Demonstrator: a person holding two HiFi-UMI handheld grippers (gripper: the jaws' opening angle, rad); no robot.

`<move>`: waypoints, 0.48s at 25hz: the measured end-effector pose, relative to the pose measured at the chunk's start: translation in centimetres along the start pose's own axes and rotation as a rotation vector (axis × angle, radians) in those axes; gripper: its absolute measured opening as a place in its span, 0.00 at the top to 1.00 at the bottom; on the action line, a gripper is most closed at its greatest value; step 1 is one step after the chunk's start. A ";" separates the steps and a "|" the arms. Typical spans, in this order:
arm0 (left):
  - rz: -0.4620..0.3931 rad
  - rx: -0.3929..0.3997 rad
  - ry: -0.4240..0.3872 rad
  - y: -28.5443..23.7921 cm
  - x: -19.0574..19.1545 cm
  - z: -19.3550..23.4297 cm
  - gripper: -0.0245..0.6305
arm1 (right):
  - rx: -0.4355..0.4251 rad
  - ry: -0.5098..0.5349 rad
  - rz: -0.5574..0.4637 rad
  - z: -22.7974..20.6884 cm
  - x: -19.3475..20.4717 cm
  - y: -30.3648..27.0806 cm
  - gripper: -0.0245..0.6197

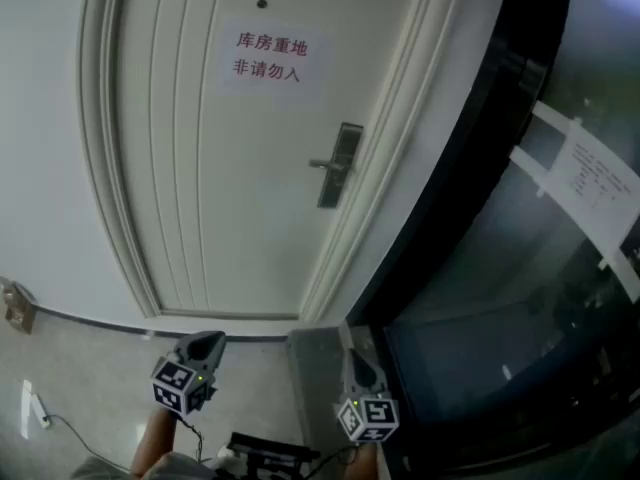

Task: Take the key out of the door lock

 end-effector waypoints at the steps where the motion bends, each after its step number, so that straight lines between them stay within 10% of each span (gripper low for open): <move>1: 0.000 0.001 -0.003 0.0 0.0 0.1 0.96 | -0.005 -0.014 -0.004 0.0 0.0 0.0 0.94; 12: -0.002 0.003 -0.017 -0.7 -0.6 -0.2 0.96 | 0.002 0.003 -0.001 -0.4 0.0 -0.4 0.94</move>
Point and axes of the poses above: the fingertips, and each gripper's own axes: y backward along the fingers, z to its left, x out of its underside, the point moved 6 cm from there along y, backward along the fingers, and after that the axes turned 5 degrees about x, right-handed, at the moved point
